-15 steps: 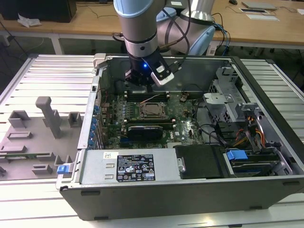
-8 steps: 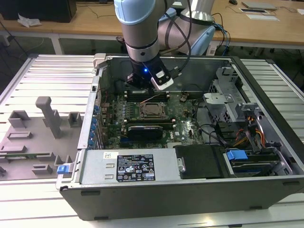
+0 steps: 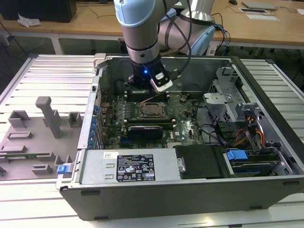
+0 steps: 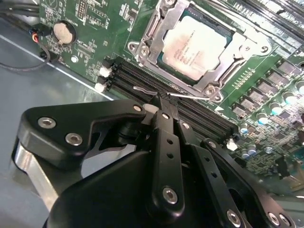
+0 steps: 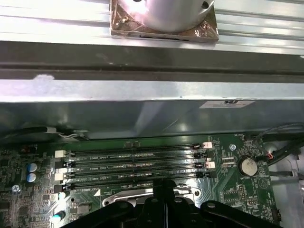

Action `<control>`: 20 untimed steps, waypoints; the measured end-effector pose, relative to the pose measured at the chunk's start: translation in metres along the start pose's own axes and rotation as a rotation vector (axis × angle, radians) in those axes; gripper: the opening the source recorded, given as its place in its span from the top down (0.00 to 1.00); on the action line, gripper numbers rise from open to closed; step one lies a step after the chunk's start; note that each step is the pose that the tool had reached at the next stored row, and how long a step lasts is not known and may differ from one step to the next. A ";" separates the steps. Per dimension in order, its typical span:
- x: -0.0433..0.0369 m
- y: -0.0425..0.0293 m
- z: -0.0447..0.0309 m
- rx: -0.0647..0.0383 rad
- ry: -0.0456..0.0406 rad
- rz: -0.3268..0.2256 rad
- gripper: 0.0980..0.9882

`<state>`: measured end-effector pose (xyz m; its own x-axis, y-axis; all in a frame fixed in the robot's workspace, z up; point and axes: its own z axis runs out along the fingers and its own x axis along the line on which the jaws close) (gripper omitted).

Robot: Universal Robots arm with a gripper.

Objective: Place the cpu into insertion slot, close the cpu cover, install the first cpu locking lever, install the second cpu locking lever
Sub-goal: 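Install the first cpu locking lever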

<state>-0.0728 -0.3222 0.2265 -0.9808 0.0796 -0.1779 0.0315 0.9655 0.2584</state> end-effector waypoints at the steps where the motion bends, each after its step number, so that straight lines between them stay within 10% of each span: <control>1: -0.0006 0.0000 0.0005 0.002 -0.0017 0.006 0.99; 7: -0.0010 0.0043 0.0033 0.017 -0.0078 0.025 0.99; 14: 0.0002 0.0125 0.0084 0.076 -0.0112 0.016 0.99; 20: 0.0014 0.0196 0.0131 0.092 -0.0126 0.015 0.99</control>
<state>-0.0710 -0.3000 0.2189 -0.9776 0.0970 -0.1866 0.0645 0.9829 0.1726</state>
